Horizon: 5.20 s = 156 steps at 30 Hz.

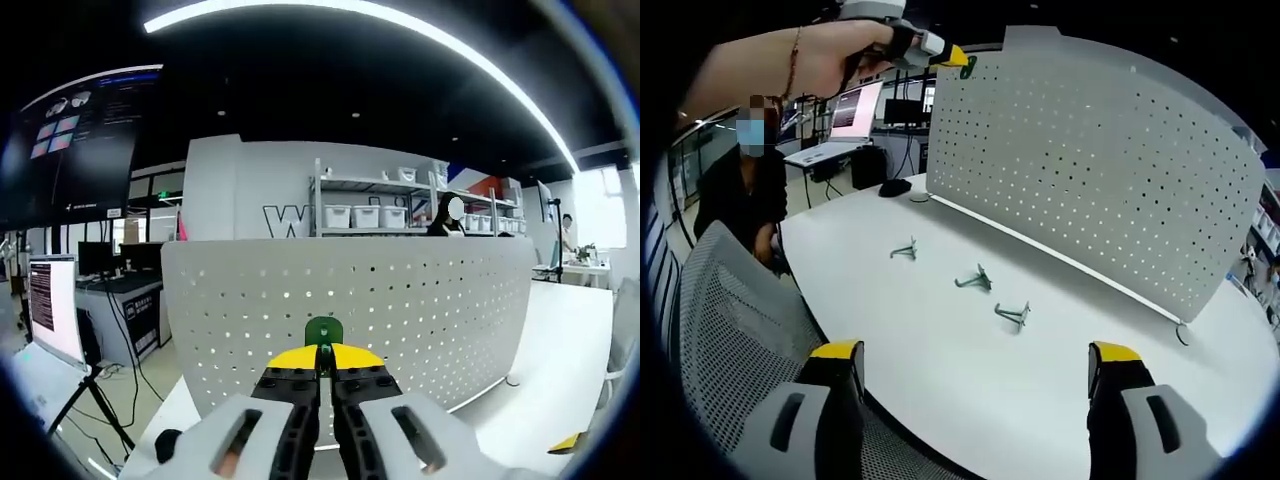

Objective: Insert the hook assembly into the mounting plate slot until the hook locks in place.

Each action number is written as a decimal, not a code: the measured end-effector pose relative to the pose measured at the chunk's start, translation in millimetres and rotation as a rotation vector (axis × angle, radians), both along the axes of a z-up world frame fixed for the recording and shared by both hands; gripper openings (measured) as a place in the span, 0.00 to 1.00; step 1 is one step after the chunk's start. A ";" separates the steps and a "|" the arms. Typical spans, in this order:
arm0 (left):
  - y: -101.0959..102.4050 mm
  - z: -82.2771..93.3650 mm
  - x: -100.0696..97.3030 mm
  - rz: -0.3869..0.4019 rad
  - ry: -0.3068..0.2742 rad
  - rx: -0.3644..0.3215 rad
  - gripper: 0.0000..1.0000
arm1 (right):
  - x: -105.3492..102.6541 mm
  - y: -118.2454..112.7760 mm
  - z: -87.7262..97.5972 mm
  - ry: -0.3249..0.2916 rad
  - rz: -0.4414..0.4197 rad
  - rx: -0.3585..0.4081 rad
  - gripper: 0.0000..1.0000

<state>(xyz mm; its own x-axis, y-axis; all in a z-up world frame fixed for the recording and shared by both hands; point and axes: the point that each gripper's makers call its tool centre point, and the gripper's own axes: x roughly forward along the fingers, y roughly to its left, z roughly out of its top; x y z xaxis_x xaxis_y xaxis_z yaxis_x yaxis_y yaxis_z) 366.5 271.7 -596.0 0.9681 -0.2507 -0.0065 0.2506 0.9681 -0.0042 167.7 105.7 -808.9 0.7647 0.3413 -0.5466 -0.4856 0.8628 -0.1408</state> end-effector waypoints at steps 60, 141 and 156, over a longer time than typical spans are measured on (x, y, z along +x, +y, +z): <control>-9.4 12.4 20.6 0.026 -0.075 -0.035 0.01 | -1.4 -1.6 -7.5 0.031 0.000 -0.023 0.86; -39.3 26.8 93.6 0.109 -0.142 -0.043 0.01 | 0.5 -1.9 -9.3 0.041 -0.002 -0.013 0.81; -36.4 17.3 102.1 0.110 -0.102 -0.094 0.01 | 0.1 -3.2 -9.2 0.041 -0.004 -0.014 0.80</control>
<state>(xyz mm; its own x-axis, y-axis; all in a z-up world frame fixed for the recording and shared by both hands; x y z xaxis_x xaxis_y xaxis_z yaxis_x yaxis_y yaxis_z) 468.6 235.3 -578.7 0.9841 -0.1380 0.1116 0.1470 0.9862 -0.0762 167.8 102.5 -818.1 0.7430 0.3300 -0.5822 -0.4875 0.8629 -0.1331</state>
